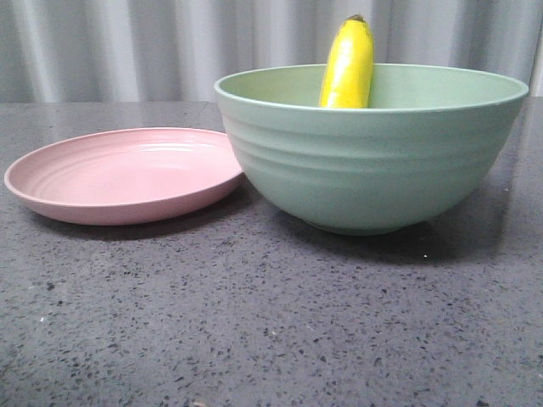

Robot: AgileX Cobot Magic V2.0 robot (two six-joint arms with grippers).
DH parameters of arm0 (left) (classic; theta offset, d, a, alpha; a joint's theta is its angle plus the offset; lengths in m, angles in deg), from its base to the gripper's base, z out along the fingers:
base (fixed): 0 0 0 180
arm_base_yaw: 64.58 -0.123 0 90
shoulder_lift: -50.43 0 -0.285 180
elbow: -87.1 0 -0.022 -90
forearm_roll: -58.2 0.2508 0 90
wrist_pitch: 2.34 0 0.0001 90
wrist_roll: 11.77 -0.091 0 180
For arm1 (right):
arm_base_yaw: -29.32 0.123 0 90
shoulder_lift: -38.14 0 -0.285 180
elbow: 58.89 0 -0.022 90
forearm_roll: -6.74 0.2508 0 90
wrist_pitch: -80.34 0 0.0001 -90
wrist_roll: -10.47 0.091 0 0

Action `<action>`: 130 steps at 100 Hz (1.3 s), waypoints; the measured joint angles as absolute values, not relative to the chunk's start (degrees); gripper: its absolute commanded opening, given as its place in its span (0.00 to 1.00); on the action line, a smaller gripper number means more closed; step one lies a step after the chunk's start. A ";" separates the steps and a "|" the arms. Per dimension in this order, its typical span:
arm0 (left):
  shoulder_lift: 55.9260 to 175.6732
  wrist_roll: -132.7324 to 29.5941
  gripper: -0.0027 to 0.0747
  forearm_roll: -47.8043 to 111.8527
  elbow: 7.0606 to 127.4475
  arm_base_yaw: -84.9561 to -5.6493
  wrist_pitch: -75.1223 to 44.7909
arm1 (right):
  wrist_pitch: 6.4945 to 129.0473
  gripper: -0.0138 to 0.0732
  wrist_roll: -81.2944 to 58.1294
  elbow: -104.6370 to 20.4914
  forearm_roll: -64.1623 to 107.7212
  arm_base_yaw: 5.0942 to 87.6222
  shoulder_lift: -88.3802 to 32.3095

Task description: Transfer banana from pink plate to green bowl

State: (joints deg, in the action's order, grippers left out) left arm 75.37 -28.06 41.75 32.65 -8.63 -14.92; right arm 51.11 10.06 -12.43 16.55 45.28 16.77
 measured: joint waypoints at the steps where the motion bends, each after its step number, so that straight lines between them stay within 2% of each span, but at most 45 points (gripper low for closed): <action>1: 75.04 -28.06 0.01 41.75 32.48 -8.63 -14.92 | 51.23 0.08 10.06 -12.24 16.31 45.28 17.36; 27: 72.59 -28.06 0.01 41.75 30.18 -8.63 -15.67 | 46.73 0.08 10.06 -9.45 15.61 45.28 24.72; 79: 72.59 -28.06 0.01 41.75 30.07 -8.63 -15.67 | 44.87 0.08 10.06 -9.45 15.61 45.28 24.86; 92: 72.59 -28.06 0.01 46.93 28.85 -9.19 -14.67 | 44.87 0.08 10.06 -9.45 15.61 45.28 24.86; 109: 72.59 -22.91 0.01 51.28 25.59 -17.38 -9.84 | 44.87 0.08 10.06 -9.45 15.61 45.28 24.86; 130: 72.37 -21.13 0.01 51.79 19.98 -35.30 -6.95 | 44.87 0.08 10.06 -9.45 15.61 45.28 24.86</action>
State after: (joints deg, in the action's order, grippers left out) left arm 72.37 -21.13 51.79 19.98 -35.30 -6.95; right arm 44.87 10.06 -9.45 15.61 45.28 24.86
